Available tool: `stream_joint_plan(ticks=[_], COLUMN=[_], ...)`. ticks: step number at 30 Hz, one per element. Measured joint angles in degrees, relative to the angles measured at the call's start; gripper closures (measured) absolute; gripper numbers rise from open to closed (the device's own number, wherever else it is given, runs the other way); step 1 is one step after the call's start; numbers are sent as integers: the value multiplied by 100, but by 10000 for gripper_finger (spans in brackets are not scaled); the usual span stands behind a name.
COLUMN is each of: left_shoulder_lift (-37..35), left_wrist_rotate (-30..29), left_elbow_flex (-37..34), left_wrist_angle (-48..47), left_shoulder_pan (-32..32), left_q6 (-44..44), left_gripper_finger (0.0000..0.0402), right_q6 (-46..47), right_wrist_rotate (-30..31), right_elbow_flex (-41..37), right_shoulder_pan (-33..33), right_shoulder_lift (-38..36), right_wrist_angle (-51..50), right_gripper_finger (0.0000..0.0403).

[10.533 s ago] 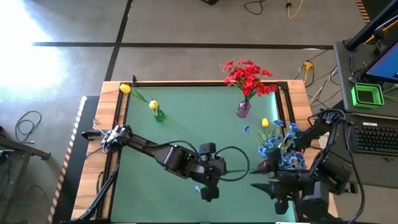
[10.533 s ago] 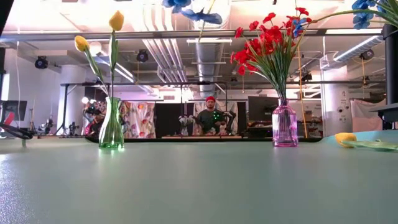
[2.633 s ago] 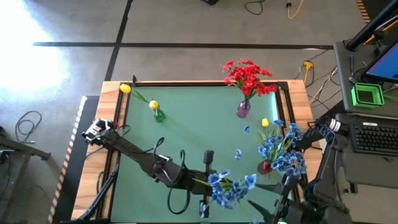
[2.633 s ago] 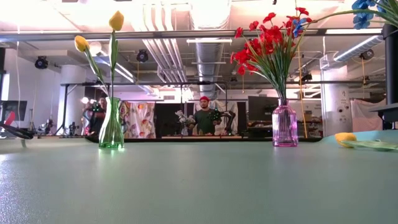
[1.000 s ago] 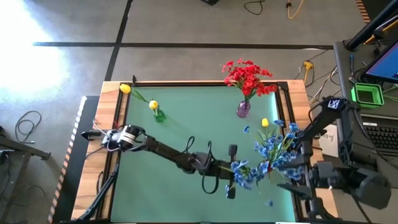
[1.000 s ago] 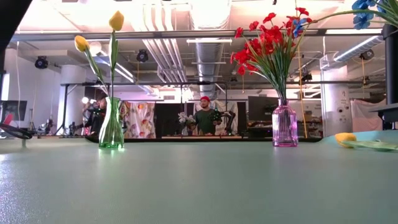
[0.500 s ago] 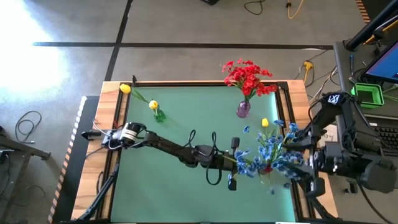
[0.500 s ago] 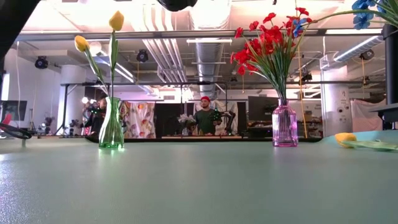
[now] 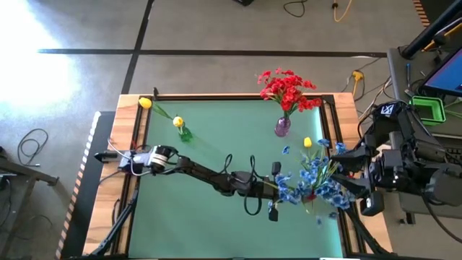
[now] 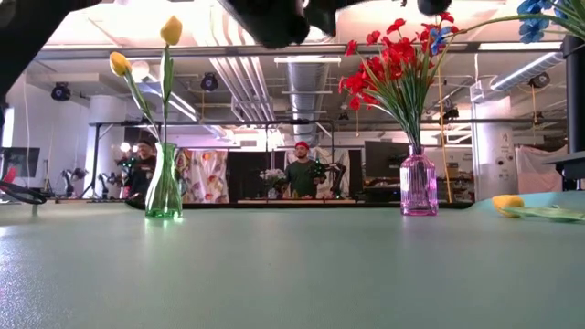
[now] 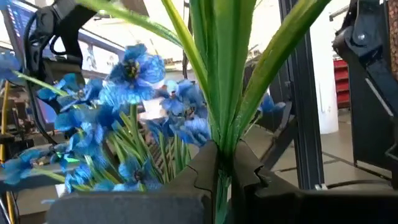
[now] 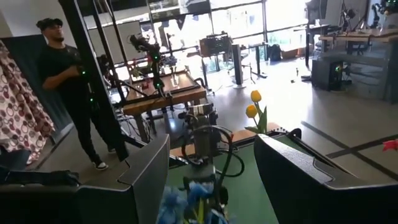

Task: Sort flowers into vase by color
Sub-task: Put the blue flower into the red vase

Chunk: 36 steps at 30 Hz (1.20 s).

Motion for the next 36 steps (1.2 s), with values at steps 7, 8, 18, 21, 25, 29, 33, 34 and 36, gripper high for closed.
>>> stream_joint_plan(ticks=[7, 8, 18, 21, 25, 29, 33, 34, 36], left_shoulder_lift=[234, 324, 636, 653, 643, 647, 647, 647, 647], left_wrist_rotate=[0, 0, -28, -186, -217, -242, -248, -247, -247], left_elbow_flex=[630, 725, 1716, 1978, 2202, 2210, 2220, 2220, 2220], left_wrist_angle=[-247, -399, -1876, -2442, -2885, -2929, -2903, -2921, -2957], left_shoulder_pan=[43, 52, 48, 52, 99, 105, 118, 129, 157], left_q6=[20, 22, 268, 388, 451, 585, 632, 594, 429], left_gripper_finger=[401, 401, 401, 401, 401, 401, 401, 401, 401], right_q6=[18, 16, 17, 16, 15, 13, 15, 17, 17], right_wrist_rotate=[-3, -5, -21, -27, -38, -38, -39, -40, -40], right_elbow_flex=[-4, -4, -7, -8, -11, -11, -22, -24, -24], right_shoulder_pan=[0, 0, 0, 0, 0, 0, 0, 0, 0], right_shoulder_lift=[-30, -31, -20, -17, -17, -15, -15, -15, -15], right_wrist_angle=[-2, -2, -5, -8, -16, -57, -86, -96, -109], right_gripper_finger=[177, 177, 177, 177, 177, 177, 177, 177, 177])
